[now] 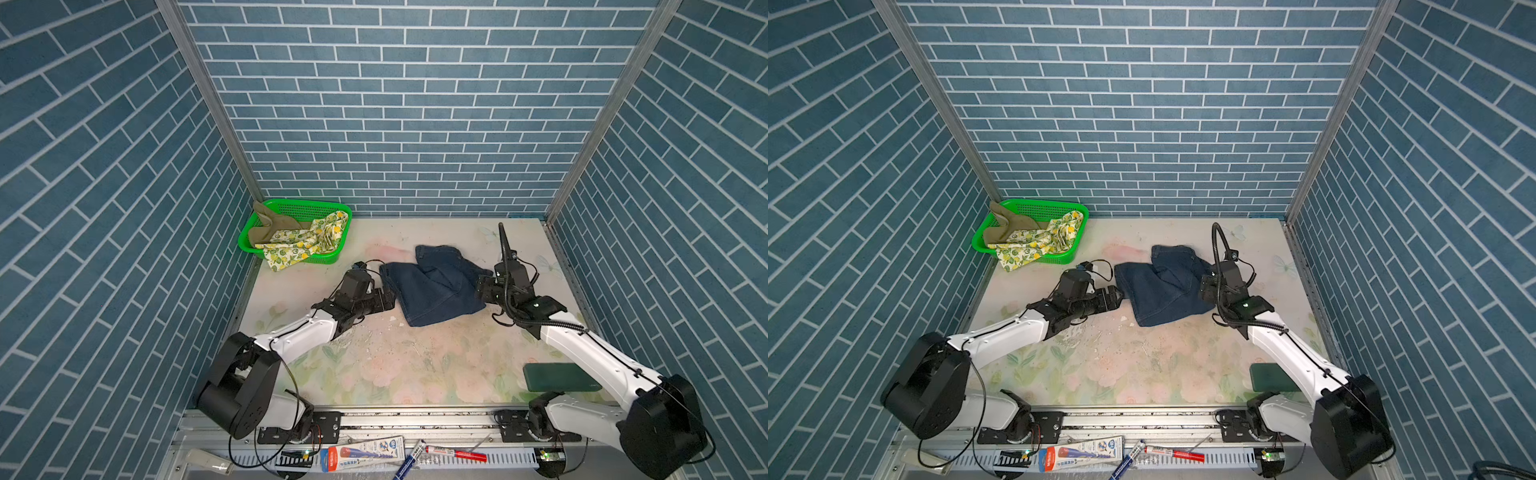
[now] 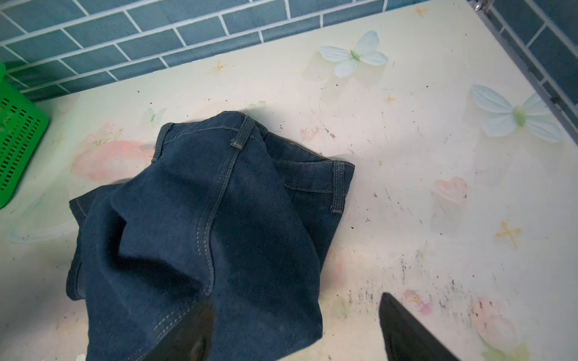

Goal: Fold and stack skirts
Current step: Flatten out the skirt at the center of the table.

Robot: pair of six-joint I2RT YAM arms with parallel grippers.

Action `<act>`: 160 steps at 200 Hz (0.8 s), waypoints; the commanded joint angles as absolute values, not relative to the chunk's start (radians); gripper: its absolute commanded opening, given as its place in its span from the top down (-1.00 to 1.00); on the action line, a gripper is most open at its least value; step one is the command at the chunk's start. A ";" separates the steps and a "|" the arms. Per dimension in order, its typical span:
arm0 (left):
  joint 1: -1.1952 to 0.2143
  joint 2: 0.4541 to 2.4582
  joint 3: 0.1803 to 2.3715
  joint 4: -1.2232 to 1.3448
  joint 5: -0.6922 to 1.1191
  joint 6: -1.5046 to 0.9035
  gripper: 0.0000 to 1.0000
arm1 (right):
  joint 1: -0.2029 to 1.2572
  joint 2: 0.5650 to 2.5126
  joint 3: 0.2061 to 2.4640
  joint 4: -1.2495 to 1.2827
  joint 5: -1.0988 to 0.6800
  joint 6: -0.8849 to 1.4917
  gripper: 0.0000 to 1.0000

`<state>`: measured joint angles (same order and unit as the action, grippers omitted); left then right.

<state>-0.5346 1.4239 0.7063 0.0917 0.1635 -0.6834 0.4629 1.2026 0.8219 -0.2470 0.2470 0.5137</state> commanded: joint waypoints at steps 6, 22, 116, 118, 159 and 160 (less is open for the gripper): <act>-0.568 1.495 0.721 0.191 0.193 -0.739 -0.84 | 0.436 1.344 0.959 -0.248 0.063 0.425 -0.62; -0.576 1.532 0.730 0.213 0.204 -0.752 -0.84 | 0.437 1.437 1.031 -0.253 -0.016 0.356 -0.63; -0.549 1.493 0.717 0.149 0.168 -0.726 -0.84 | 0.502 1.942 1.532 -0.390 -0.143 0.092 0.48; -0.547 1.490 0.716 0.148 0.168 -0.725 -0.84 | 0.501 1.943 1.537 -0.389 -0.148 0.095 0.63; -0.502 1.447 0.701 0.128 0.179 -0.714 -0.84 | 0.502 1.834 1.626 -0.417 -0.161 0.142 1.00; -0.502 1.446 0.702 0.127 0.179 -0.713 -0.84 | 0.502 1.829 1.625 -0.417 -0.160 0.143 1.00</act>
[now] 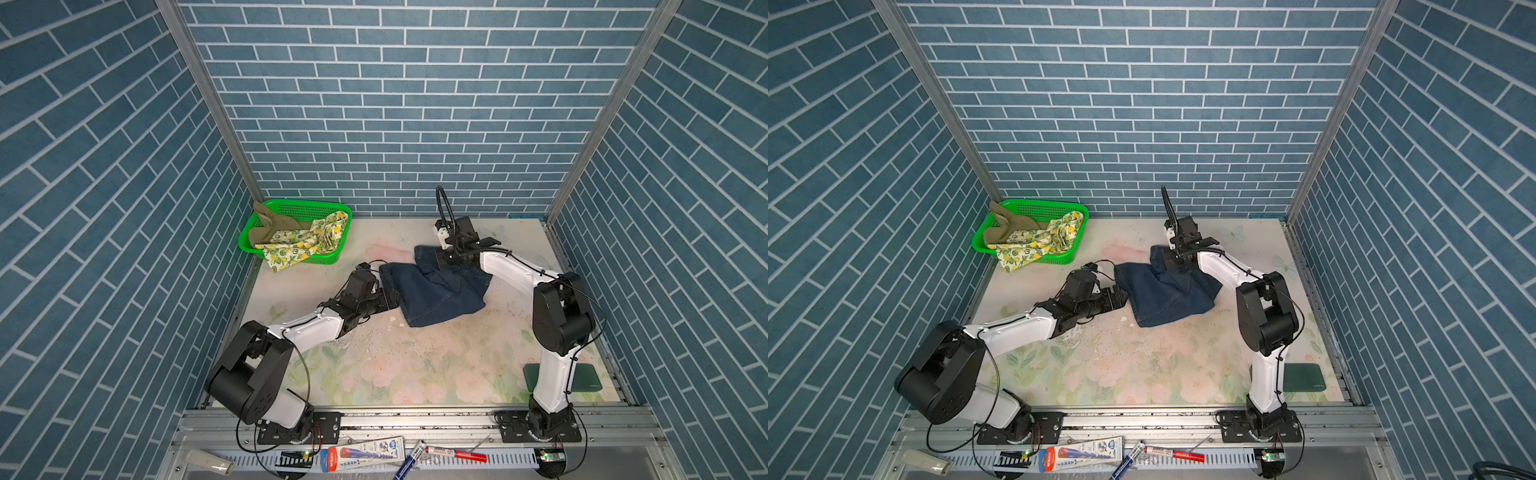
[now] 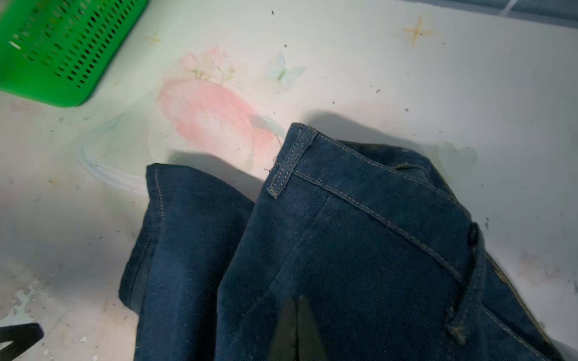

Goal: Fold and stack skirts
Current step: Flatten out the skirt at the center of the table.

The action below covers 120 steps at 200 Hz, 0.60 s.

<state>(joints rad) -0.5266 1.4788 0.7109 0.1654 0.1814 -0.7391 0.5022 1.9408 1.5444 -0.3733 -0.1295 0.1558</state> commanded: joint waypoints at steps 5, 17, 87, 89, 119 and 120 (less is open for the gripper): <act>-0.498 1.438 0.701 0.123 0.178 -0.713 -0.84 | 0.502 1.800 1.618 -0.412 -0.156 0.147 1.00; -0.491 1.425 0.702 0.118 0.175 -0.710 -0.85 | 0.501 1.719 1.574 -0.380 -0.134 0.166 1.00; -0.478 1.418 0.646 0.172 0.182 -0.751 -0.85 | 0.560 1.187 0.867 -0.109 0.245 0.399 1.00; -0.477 1.419 0.646 0.173 0.182 -0.752 -0.85 | 0.563 1.176 0.839 -0.106 0.257 0.413 1.00; -0.478 1.438 0.648 0.176 0.178 -0.749 -0.84 | 0.571 1.109 0.573 -0.118 0.292 0.558 -0.03; -0.478 1.439 0.648 0.176 0.178 -0.749 -0.85 | 0.571 1.108 0.569 -0.121 0.293 0.560 -0.07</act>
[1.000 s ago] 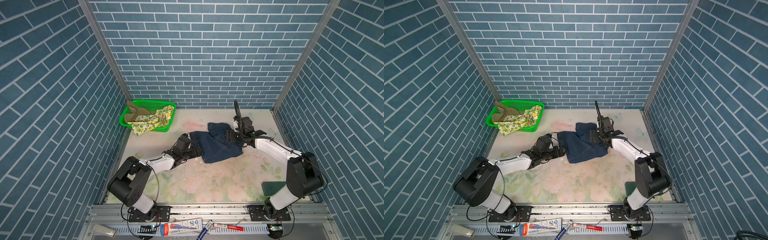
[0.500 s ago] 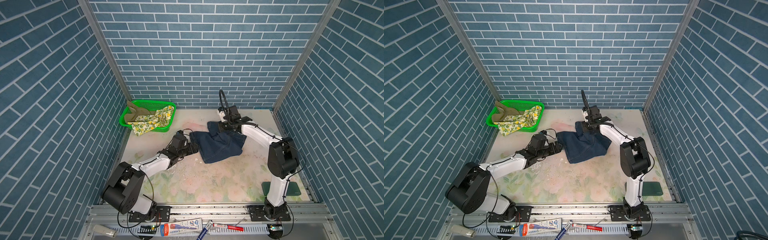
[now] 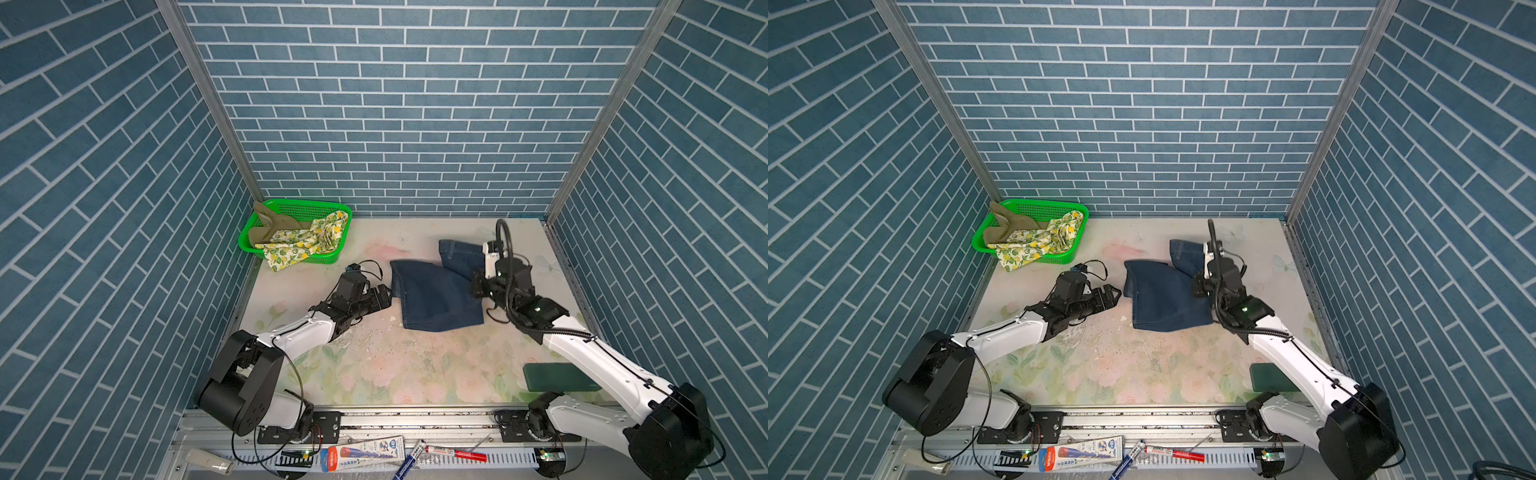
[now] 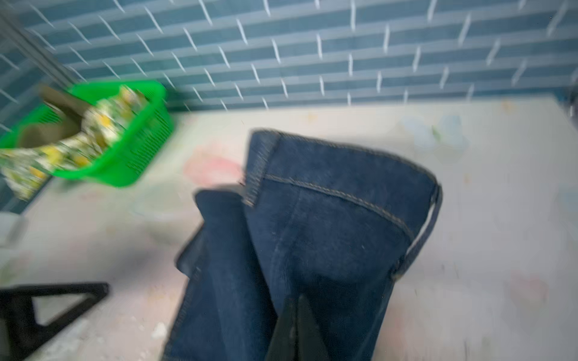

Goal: Fold and stack skirts
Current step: Flatten out the skirt at the center of the table.

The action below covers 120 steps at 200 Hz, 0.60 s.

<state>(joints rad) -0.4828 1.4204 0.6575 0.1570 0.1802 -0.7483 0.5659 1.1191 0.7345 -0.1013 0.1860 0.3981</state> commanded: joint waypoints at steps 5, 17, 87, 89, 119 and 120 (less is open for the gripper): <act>-0.478 1.444 0.650 0.175 0.177 -0.745 -0.85 | 0.571 1.098 0.558 -0.130 0.295 0.566 -0.20; -0.478 1.453 0.657 0.168 0.165 -0.735 -0.84 | 0.571 1.056 0.550 -0.162 0.313 0.571 -0.45; -0.479 1.530 0.734 0.133 0.120 -0.688 -0.84 | 0.523 1.320 1.013 -0.317 0.139 0.243 -0.63; -0.480 1.532 0.734 0.134 0.120 -0.688 -0.84 | 0.522 1.344 1.041 -0.327 0.125 0.228 -0.63; -0.479 1.559 0.749 0.135 0.131 -0.686 -0.84 | 0.507 1.558 1.271 -0.423 0.018 0.100 -0.73; -0.479 1.561 0.749 0.135 0.132 -0.685 -0.84 | 0.507 1.564 1.278 -0.425 0.014 0.097 -0.73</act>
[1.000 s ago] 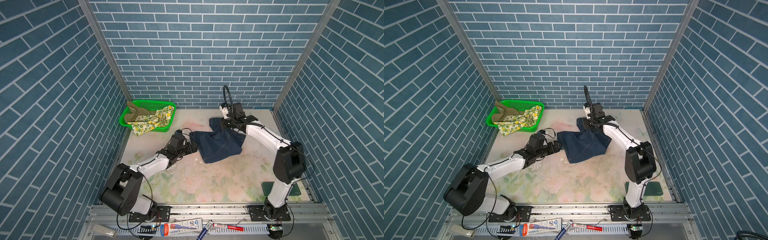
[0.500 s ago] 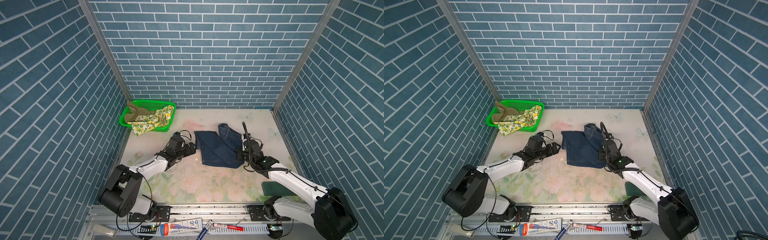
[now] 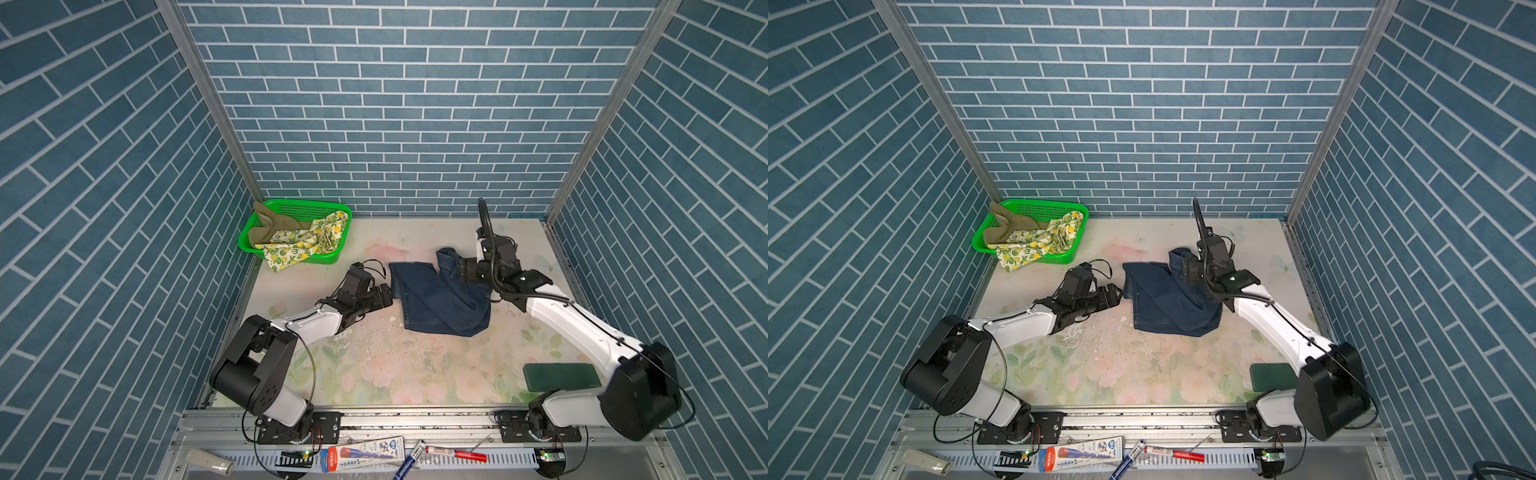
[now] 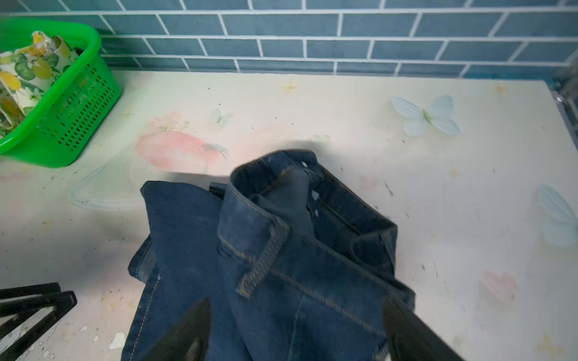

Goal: Fold and stack skirts
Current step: Flatten out the skirt at the center of the table.

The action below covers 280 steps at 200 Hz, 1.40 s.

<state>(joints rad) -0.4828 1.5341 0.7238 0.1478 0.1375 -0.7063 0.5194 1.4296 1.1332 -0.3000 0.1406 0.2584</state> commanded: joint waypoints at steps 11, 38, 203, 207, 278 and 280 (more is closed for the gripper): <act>-0.479 1.568 0.752 0.135 0.138 -0.682 -0.84 | 0.497 1.625 1.330 -0.441 -0.034 0.068 -0.77; -0.479 1.581 0.755 0.140 0.146 -0.681 -0.84 | 0.477 1.754 1.419 -0.446 -0.071 0.031 -0.81; -0.451 1.640 0.774 0.316 0.261 -0.732 -0.83 | 0.338 1.198 0.975 -0.241 0.302 0.336 1.00; -0.451 1.643 0.770 0.329 0.270 -0.735 -0.83 | 0.337 1.194 0.966 -0.241 0.309 0.344 1.00; -0.451 1.714 0.868 0.328 0.257 -0.722 -0.84 | 0.333 1.109 0.874 -0.161 0.246 0.352 1.00; -0.451 1.720 0.877 0.326 0.255 -0.723 -0.84 | 0.333 1.106 0.870 -0.158 0.242 0.350 1.00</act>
<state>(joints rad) -0.4511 1.6669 0.7994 0.3267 0.2661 -0.7261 0.3374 1.1492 0.9073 -0.2291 0.2558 0.3283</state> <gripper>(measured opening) 0.916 0.081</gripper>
